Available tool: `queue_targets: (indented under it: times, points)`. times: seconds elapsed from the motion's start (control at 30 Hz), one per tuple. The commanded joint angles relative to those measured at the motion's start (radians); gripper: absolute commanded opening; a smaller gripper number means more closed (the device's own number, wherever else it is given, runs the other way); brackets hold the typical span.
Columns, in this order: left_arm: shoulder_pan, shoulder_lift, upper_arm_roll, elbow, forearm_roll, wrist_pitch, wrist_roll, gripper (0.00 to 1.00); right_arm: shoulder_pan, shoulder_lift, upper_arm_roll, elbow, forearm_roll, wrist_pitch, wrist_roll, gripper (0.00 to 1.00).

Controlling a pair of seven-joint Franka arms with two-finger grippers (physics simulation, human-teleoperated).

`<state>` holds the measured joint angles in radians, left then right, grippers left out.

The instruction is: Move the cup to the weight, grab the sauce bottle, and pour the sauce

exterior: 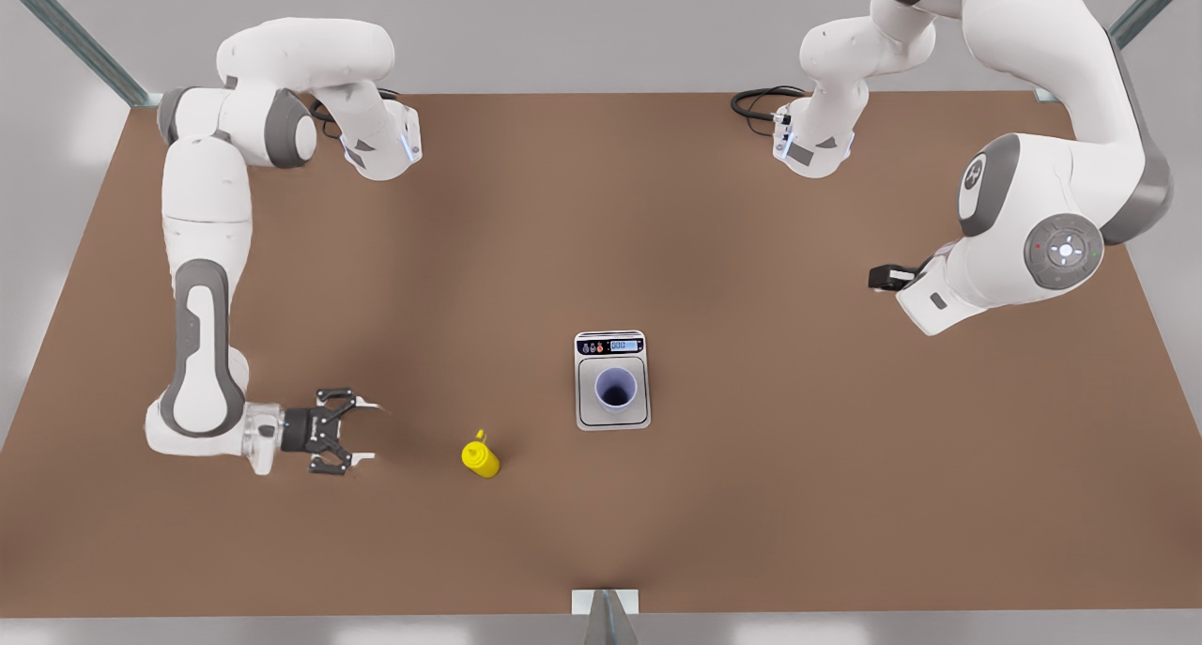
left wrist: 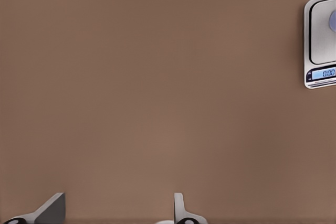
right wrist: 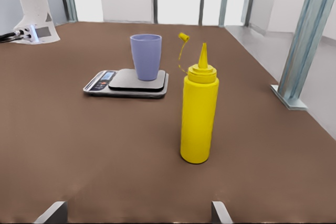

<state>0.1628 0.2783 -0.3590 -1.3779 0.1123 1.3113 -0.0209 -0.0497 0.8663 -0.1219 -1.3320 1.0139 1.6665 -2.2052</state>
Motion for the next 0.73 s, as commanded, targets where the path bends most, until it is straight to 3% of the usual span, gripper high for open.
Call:
queue_targets:
  times: [0.0,0.03,0.07,0.13,0.27,0.43,0.7]
  points:
    - [0.006,-0.001,0.000,-0.001,0.001,0.006,0.002,1.00,0.013,-0.052,-0.010,0.043,-0.457,-0.080,1.922,1.00]
    - [-0.002,-0.001,0.000,-0.001,0.004,0.006,-0.001,1.00,0.116,-0.049,0.007,0.276,-0.745,-0.255,2.253,1.00]
    - [-0.002,-0.001,0.000,-0.001,0.006,0.006,0.001,1.00,0.177,-0.070,-0.010,0.336,-0.825,-0.300,2.242,1.00]
    - [-0.003,-0.001,-0.002,-0.003,0.004,0.003,-0.001,1.00,0.226,-0.230,-0.005,0.346,-0.923,-0.358,2.150,1.00]
    - [-0.003,-0.001,-0.001,-0.001,0.006,0.005,-0.019,1.00,0.226,-0.371,0.004,0.324,-1.040,-0.410,2.152,1.00]
    - [-0.005,0.005,-0.001,0.002,0.003,0.002,-0.019,1.00,0.222,-0.750,0.028,-0.068,-1.155,-0.353,2.152,1.00]
    - [-0.011,0.005,0.000,0.002,0.004,-0.001,-0.019,1.00,0.183,-0.869,0.036,-0.194,-1.160,-0.304,2.147,1.00]
